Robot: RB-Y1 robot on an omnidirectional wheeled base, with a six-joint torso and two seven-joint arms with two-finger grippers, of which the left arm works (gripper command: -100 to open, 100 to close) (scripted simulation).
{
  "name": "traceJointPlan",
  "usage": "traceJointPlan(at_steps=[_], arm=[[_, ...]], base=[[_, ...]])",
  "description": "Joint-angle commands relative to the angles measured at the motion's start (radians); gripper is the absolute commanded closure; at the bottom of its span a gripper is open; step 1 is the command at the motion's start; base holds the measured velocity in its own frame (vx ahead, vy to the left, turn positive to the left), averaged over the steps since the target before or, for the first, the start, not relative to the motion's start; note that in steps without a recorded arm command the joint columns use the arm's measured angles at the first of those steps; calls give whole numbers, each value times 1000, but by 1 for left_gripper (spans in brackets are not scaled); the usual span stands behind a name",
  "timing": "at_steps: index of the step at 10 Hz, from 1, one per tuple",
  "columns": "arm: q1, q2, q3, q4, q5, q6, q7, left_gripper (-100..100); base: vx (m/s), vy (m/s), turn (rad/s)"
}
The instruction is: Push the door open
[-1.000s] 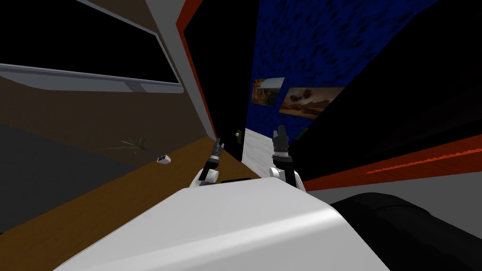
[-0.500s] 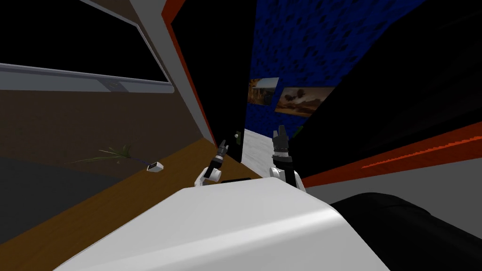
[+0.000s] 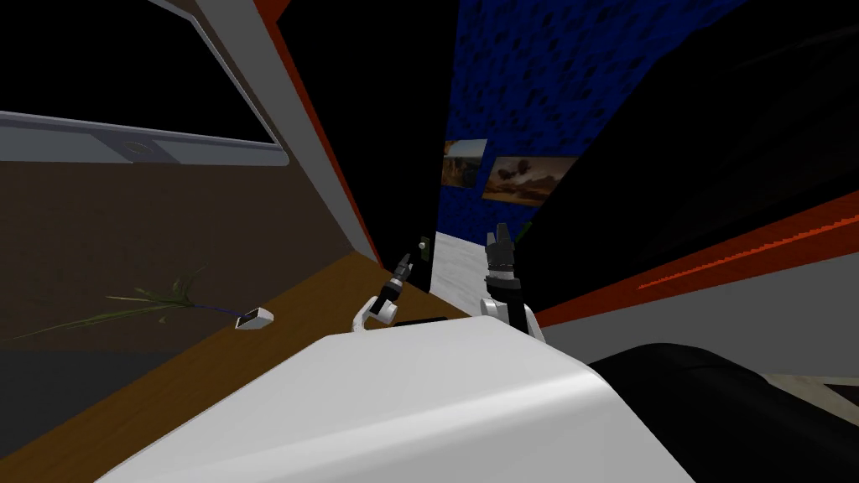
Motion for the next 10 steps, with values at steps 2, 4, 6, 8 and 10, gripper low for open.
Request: traceJointPlan(at_steps=[2, 4, 6, 8, 10], arm=[[-28, 3, -27, 48, -7, 7, 4, -100], [-50, 10, -49, 83, -11, 14, 9, -100], [-70, 17, -70, 116, -15, 20, 15, -100], [-68, 11, -59, 110, -14, 21, 12, -100], [-75, 3, -52, 125, -14, 18, 9, -100]], base=[[70, 95, -93], [72, 66, -112], [111, 123, -125], [81, 7, -29], [162, -72, -41]])
